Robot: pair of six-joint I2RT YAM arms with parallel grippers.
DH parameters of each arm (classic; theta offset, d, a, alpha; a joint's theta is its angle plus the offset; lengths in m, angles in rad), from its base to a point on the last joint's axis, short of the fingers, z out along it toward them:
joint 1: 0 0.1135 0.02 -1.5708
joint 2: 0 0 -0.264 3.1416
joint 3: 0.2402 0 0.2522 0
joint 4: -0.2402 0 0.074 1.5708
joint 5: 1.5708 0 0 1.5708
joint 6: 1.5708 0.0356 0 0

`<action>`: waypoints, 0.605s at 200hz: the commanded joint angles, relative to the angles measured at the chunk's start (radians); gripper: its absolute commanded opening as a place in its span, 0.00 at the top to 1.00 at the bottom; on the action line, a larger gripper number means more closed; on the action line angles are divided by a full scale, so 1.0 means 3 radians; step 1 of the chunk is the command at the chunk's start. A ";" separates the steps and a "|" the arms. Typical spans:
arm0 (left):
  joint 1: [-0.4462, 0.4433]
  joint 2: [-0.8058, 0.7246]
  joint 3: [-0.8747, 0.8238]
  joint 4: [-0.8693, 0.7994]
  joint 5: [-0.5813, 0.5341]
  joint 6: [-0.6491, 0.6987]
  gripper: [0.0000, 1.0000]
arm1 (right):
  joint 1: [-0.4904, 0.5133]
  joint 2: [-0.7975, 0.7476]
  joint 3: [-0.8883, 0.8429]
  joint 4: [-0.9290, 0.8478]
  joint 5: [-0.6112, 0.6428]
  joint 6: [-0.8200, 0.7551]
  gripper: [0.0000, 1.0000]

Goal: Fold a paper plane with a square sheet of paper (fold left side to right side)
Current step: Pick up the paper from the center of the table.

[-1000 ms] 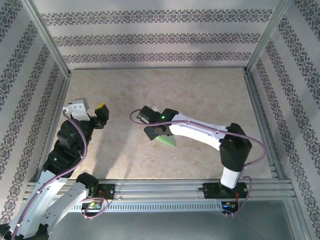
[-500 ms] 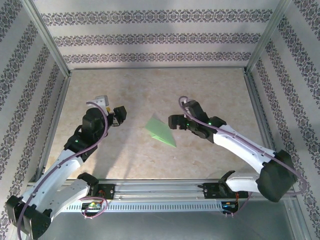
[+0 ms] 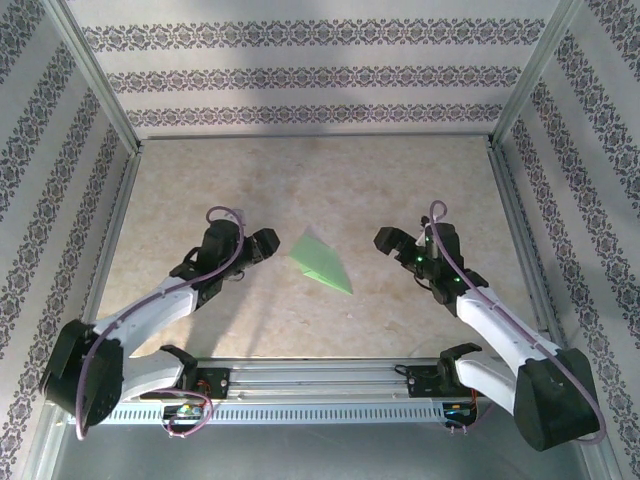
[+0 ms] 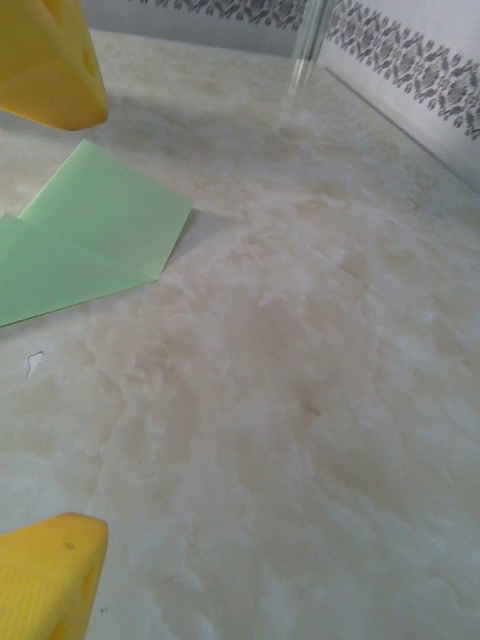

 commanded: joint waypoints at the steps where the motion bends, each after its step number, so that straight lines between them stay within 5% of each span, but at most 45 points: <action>1: -0.0110 0.0243 -0.0106 0.0604 0.0207 -0.0471 0.32 | -0.0071 -0.0095 -0.0100 0.0269 -0.0174 0.0187 0.02; 60: -0.0213 0.1000 -0.0152 0.1342 0.0251 -0.0988 0.36 | -0.0149 -0.0118 -0.0143 0.0273 -0.0205 0.0228 0.02; 121: -0.0253 0.1524 -0.0007 0.1744 0.0340 -0.1164 0.56 | -0.0195 -0.0205 -0.0200 0.0264 -0.0220 0.0247 0.02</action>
